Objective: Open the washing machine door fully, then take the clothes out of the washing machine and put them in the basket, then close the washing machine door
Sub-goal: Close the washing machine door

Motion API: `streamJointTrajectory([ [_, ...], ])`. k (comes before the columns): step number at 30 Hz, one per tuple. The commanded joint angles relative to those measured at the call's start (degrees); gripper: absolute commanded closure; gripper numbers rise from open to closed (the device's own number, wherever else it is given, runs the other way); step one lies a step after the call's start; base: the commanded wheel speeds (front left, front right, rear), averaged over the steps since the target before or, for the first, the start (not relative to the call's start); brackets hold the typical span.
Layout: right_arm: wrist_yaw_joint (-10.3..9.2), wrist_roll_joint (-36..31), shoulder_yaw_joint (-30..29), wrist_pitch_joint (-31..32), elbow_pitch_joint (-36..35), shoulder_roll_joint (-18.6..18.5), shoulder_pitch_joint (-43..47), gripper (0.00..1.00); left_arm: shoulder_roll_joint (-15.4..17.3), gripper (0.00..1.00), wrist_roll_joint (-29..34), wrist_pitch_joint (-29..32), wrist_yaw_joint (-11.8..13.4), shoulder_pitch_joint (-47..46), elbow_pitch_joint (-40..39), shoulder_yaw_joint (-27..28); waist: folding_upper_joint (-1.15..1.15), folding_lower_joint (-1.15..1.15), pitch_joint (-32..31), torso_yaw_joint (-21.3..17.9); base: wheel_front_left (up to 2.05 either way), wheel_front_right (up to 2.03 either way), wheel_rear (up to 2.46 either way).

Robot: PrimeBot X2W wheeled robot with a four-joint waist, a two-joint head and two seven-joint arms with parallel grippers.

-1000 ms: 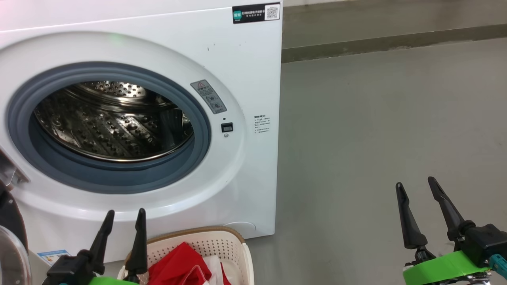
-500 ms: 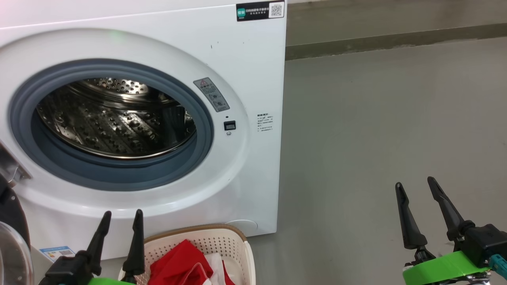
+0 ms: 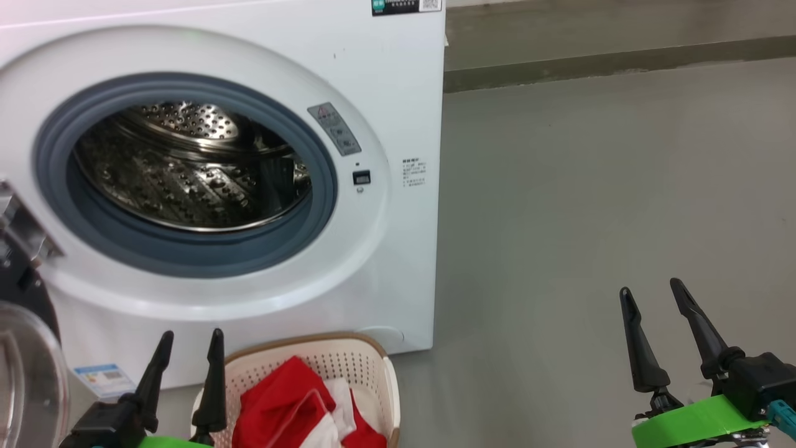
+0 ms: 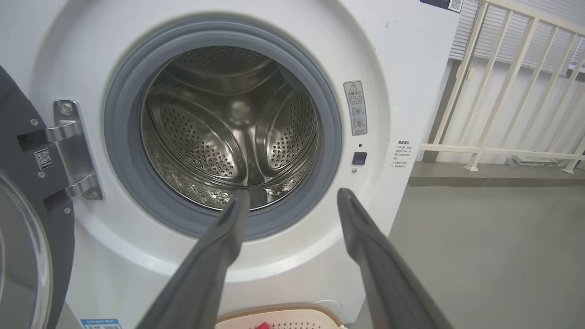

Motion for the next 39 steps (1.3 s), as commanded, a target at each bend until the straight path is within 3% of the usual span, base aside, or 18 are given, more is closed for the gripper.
streamJointTrajectory([
  [1, 0.36, 0.45, 1.12, -0.36, -1.3, -0.72, -0.12, 0.0, 0.75, 0.0, 0.9, -0.5, -0.32, -0.64, -1.28, 1.87, 0.0, 0.0, -0.14, 0.07, -2.13, 2.13, 0.0],
  [13, 0.36, 0.46, 0.67, -0.36, -1.06, -0.69, -0.13, 0.0, 1.61, 0.0, 1.15, -0.5, -0.32, -0.42, -2.73, 0.95, 0.0, 0.0, 0.16, 0.47, -1.56, 1.56, 0.0],
  [27, 0.36, 0.57, 1.04, -0.36, -0.87, -0.52, -0.54, 0.0, 1.03, 0.0, 1.56, -0.5, -0.32, -0.61, -2.77, 1.62, 0.0, 0.0, 0.52, 1.12, -0.15, 0.15, 0.0],
  [39, 0.36, 0.78, 2.19, -0.36, -0.83, -0.41, -1.54, 0.0, 0.55, 0.0, 2.32, -0.5, 0.18, -1.08, -3.72, 2.35, 0.0, 0.0, 0.71, 6.53, 0.0, 0.0, 0.0],
])
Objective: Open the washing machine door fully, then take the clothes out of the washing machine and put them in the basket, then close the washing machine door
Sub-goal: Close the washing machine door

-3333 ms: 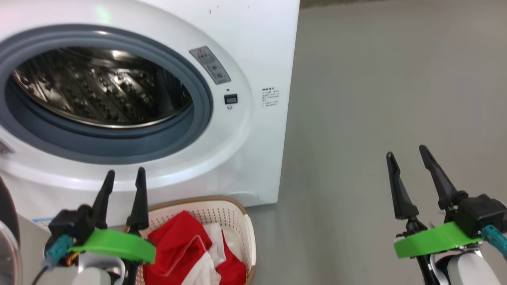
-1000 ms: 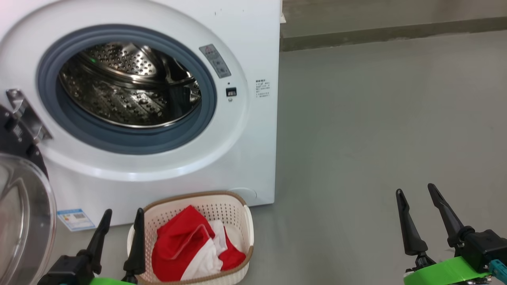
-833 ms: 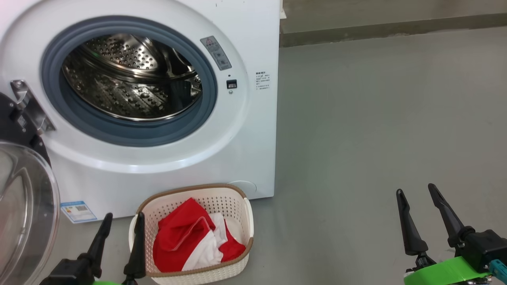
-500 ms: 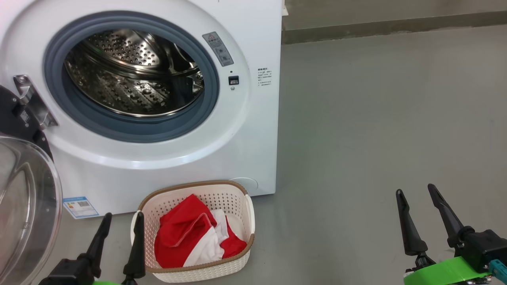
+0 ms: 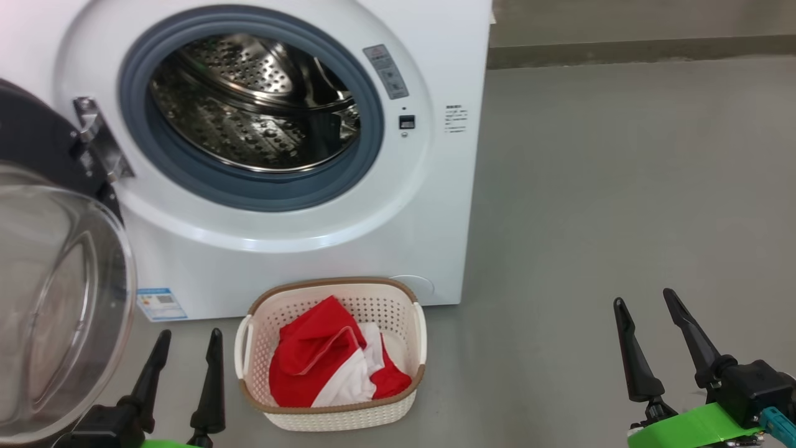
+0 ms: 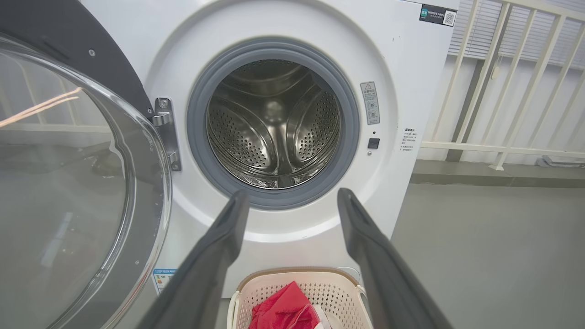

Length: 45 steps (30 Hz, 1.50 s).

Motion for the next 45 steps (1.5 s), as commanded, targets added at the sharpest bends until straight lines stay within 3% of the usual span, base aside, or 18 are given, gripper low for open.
streamJointTrajectory([
  [1, 0.36, 0.71, 1.52, -0.36, -1.35, -0.48, -2.63, 0.0, 0.58, 0.0, 0.42, -0.5, 0.32, -1.99, -1.63, 2.12, 0.0, 0.0, -0.03, 1.75, 0.0, 0.0, 0.0],
  [30, 0.36, 0.81, 2.95, -0.36, -1.32, -0.09, -3.89, 0.0, 0.46, 0.0, 1.84, -0.5, 3.07, -2.3, -3.26, 2.35, 0.0, 0.0, 0.2, 20.45, 0.0, 0.0, 0.0],
  [37, 0.36, 0.66, 3.03, -0.36, -1.61, -0.05, -3.81, 0.0, 0.64, 0.0, 2.41, -0.5, 3.37, -2.37, -3.55, 2.13, 0.0, 0.0, 0.28, 23.18, 0.0, 0.0, 0.0],
  [45, 0.36, 0.6, 4.27, -0.36, -1.17, -0.29, -4.84, 0.0, 0.71, 0.0, 2.38, -0.5, 4.48, -1.78, -4.77, 3.11, 0.0, 0.0, 0.88, 23.74, 0.0, 0.0, 0.0],
])
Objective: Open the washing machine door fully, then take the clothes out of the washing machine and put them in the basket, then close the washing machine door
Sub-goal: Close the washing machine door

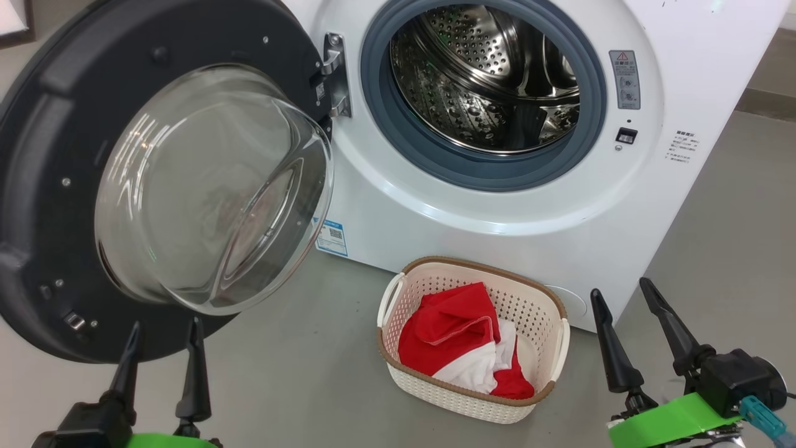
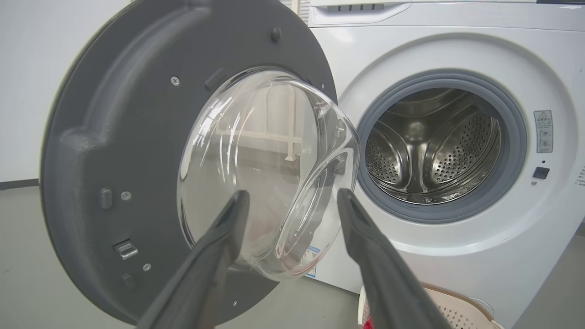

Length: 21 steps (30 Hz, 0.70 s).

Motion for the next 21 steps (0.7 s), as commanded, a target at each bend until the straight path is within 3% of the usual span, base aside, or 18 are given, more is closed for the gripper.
streamJointTrajectory([
  [1, 0.36, 0.28, 1.53, -0.36, -1.26, -0.64, -3.16, 0.0, 0.82, 0.0, 0.72, -0.5, 0.53, -1.63, -1.95, 2.28, 0.0, 0.0, 0.03, 0.03, 0.0, 0.0, 0.0],
  [13, 0.36, 0.69, 2.14, -0.36, -0.72, -1.27, -3.83, 0.0, 0.53, 0.0, -0.93, -0.5, 0.85, -0.95, -1.94, 2.49, 0.0, 0.0, -0.15, -0.05, 0.0, 0.0, 0.0],
  [14, 0.36, 0.69, 2.07, -0.36, -0.74, -1.28, -3.75, 0.0, 0.5, 0.06, -1.29, -0.49, 0.6, -0.99, -1.63, 2.27, 0.0, 0.0, -0.19, -0.07, 0.0, 0.0, 0.0],
  [15, 0.36, 0.69, 1.99, -0.36, -0.78, -1.28, -3.64, 0.0, 0.49, 0.82, -1.42, -0.38, 0.46, -1.05, -1.22, 2.01, 0.0, 0.0, -0.23, -0.09, 0.0, 0.0, 0.0],
  [16, 0.36, 0.68, 1.9, -0.36, -0.82, -1.28, -3.5, 0.0, 0.49, 1.0, -1.46, -0.32, 0.48, -1.22, -0.98, 1.84, 0.0, 0.0, -0.27, -0.11, 0.0, 0.0, 0.0],
  [21, 0.36, 0.59, 1.23, -0.36, -1.02, -1.3, -2.66, 0.0, 0.55, 1.0, -2.95, -0.08, 0.17, -3.95, -1.99, 1.88, 0.0, 0.0, -0.45, -0.13, 0.0, 0.0, 0.0],
])
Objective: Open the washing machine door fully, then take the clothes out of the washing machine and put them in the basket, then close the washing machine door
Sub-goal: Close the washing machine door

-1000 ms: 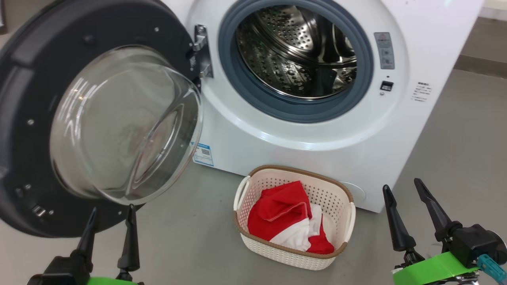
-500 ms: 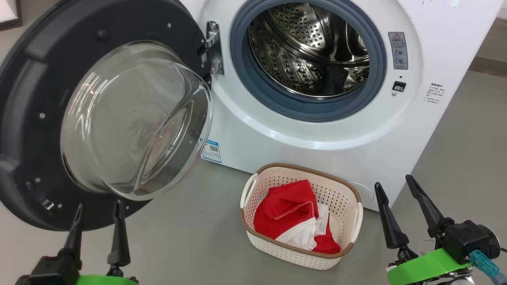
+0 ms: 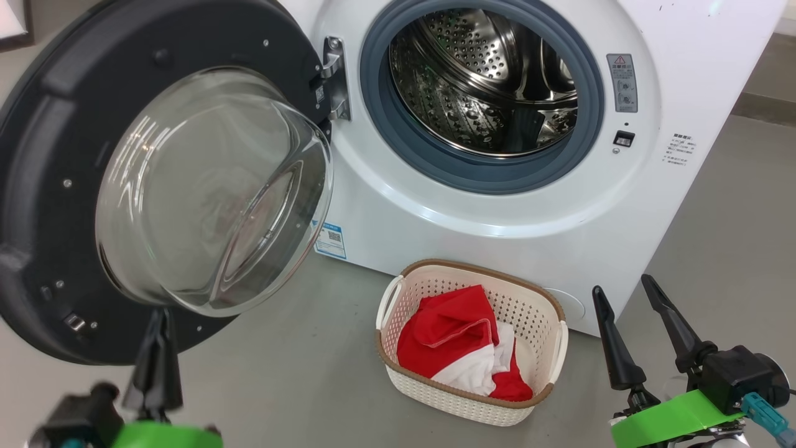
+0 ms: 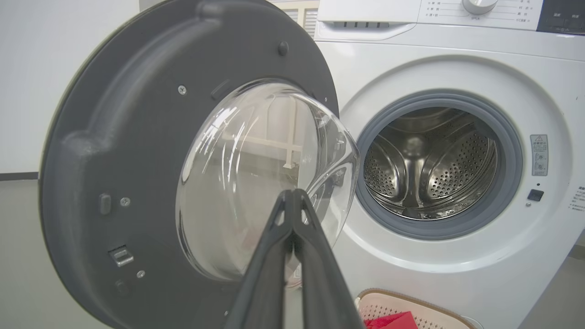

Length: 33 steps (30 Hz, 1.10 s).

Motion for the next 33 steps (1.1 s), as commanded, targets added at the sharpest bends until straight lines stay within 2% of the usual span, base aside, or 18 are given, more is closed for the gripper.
streamJointTrajectory([
  [1, 0.36, 0.49, 0.76, -0.36, -1.6, -0.75, -1.58, 0.0, 0.84, 1.0, -0.94, 0.0, -0.32, -4.59, -2.49, 1.93, 0.0, 0.0, 0.03, 0.05, 0.0, 0.0, 0.0],
  [4, 0.36, 0.34, 0.73, -0.36, -1.56, -0.87, -1.24, 0.0, 2.53, 1.0, -1.65, 0.08, -0.26, -9.24, -3.25, 3.2, 0.0, 0.0, 0.01, 0.06, 0.0, 0.0, 0.0],
  [11, 0.36, 0.21, 0.35, -0.36, -1.78, -1.12, -0.77, 0.0, 6.29, 1.0, -1.53, 0.99, 2.53, -19.55, -5.05, 6.47, 0.0, 0.0, -0.31, -0.34, 0.0, 0.0, 0.0],
  [16, 0.36, -0.04, 0.45, -0.36, -1.87, -1.57, -0.57, 0.0, 9.9, 1.0, -3.18, 2.1, 4.85, -26.88, -2.74, 10.92, 0.0, 0.0, 0.03, -1.54, 0.0, 0.0, 0.0],
  [23, 0.36, -0.07, 0.4, -0.36, -1.78, -2.07, -0.54, 0.0, 15.17, 1.0, -8.21, 3.71, 5.72, -36.28, 11.25, 16.96, 0.0, 0.0, 0.59, -2.71, 0.0, 0.0, 0.0],
  [24, 0.36, 0.03, 0.41, -0.36, -1.77, -2.17, -0.58, 0.0, 16.33, 1.0, -9.71, 4.81, 5.76, -38.58, 16.34, 18.16, 0.0, 0.0, 0.67, -2.89, 0.0, 0.0, 0.0],
  [29, 0.36, 0.37, 0.72, -0.36, -1.71, -2.52, -0.72, 0.0, 18.5, 1.0, -15.17, 10.34, 6.21, -43.77, 29.36, 21.98, 0.0, 0.0, 0.77, -3.33, 0.0, 0.0, 0.0],
  [33, 0.36, 0.61, 0.85, -0.36, -1.5, -2.73, -0.59, 0.0, 18.62, 1.0, -20.68, 17.05, 6.36, -47.1, 37.37, 25.22, 0.0, 0.0, 0.68, -3.61, 0.0, 0.0, 0.0],
])
